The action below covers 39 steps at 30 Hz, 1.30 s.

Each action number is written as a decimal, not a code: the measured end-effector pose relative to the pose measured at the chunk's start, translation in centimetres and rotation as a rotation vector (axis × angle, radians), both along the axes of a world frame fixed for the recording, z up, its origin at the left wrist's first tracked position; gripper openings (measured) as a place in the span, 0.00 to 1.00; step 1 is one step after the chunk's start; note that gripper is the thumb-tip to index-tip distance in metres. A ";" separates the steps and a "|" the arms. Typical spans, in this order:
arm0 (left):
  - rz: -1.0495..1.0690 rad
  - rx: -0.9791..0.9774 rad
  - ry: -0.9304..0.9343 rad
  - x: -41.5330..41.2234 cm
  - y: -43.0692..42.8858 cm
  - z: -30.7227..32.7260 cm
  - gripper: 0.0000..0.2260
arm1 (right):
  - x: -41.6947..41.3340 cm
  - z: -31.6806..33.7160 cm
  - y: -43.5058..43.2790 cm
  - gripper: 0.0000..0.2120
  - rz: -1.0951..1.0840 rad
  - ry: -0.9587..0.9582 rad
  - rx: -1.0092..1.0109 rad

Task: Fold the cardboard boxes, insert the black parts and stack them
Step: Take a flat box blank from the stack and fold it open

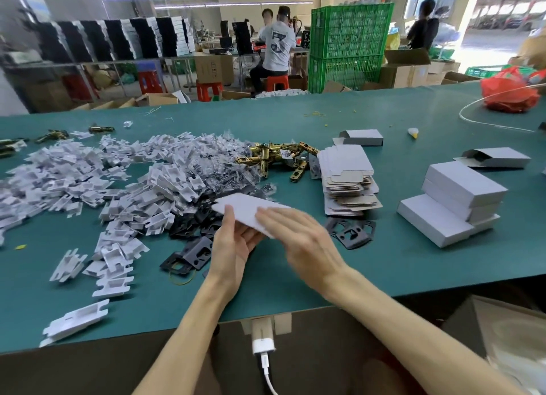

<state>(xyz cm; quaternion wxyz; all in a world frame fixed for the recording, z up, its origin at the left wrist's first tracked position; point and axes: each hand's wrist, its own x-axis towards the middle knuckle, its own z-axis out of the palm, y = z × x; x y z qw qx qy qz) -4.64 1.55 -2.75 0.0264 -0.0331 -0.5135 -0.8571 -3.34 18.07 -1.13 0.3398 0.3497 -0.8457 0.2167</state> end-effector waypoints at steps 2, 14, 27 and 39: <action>-0.012 0.088 -0.078 0.1 -0.5 0.2 0.31 | 0.3 -1.4 -0.9 0.23 0.076 -0.035 -0.014; -0.021 0.380 -0.250 -1.6 -1.7 1.5 0.16 | -1.1 -2.0 -1.1 0.49 0.084 -0.357 -0.096; -0.214 0.292 -0.161 -1.7 0.2 1.2 0.21 | -1.8 -1.5 0.4 0.14 0.220 -1.026 -0.926; -0.295 0.357 -0.034 -1.9 0.3 1.1 0.18 | -2.6 -2.1 0.8 0.18 0.262 -1.128 -0.911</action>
